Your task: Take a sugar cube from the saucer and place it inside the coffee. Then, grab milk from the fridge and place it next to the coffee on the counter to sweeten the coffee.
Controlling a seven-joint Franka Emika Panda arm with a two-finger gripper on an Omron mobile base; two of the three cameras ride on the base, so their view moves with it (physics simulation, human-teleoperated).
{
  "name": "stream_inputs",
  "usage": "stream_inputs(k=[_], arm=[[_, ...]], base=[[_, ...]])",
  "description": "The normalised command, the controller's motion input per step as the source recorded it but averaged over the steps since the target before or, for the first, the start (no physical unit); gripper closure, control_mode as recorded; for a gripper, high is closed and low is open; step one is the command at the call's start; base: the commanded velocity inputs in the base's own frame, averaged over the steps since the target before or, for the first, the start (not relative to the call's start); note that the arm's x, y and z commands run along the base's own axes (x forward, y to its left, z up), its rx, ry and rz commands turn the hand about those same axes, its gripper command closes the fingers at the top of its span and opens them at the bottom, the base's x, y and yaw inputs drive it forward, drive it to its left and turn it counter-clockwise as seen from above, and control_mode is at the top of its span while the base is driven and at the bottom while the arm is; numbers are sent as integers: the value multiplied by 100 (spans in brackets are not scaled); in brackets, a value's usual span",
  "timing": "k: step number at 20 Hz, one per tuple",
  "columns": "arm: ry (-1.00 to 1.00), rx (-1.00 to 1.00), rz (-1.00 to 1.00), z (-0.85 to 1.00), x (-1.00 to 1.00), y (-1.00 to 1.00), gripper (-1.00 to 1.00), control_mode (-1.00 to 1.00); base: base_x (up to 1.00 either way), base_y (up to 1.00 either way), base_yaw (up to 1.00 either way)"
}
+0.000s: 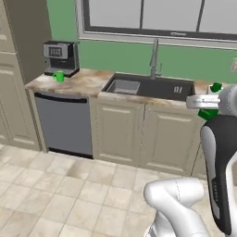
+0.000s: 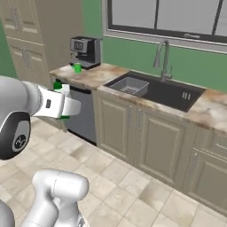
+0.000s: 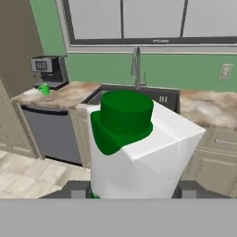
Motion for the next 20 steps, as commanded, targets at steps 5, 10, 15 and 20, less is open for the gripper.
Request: stream_inputs(k=[5, 10, 15, 20], arm=[[0, 0, 0, 0, 0, 0, 100, 100], [0, 0, 0, 0, 0, 0, 100, 100], [0, 0, 0, 0, 0, 0, 100, 100], [0, 0, 0, 0, 0, 0, 100, 100]], base=[[100, 5, 31], [100, 47, 12], [100, 90, 0], [100, 100, -10]])
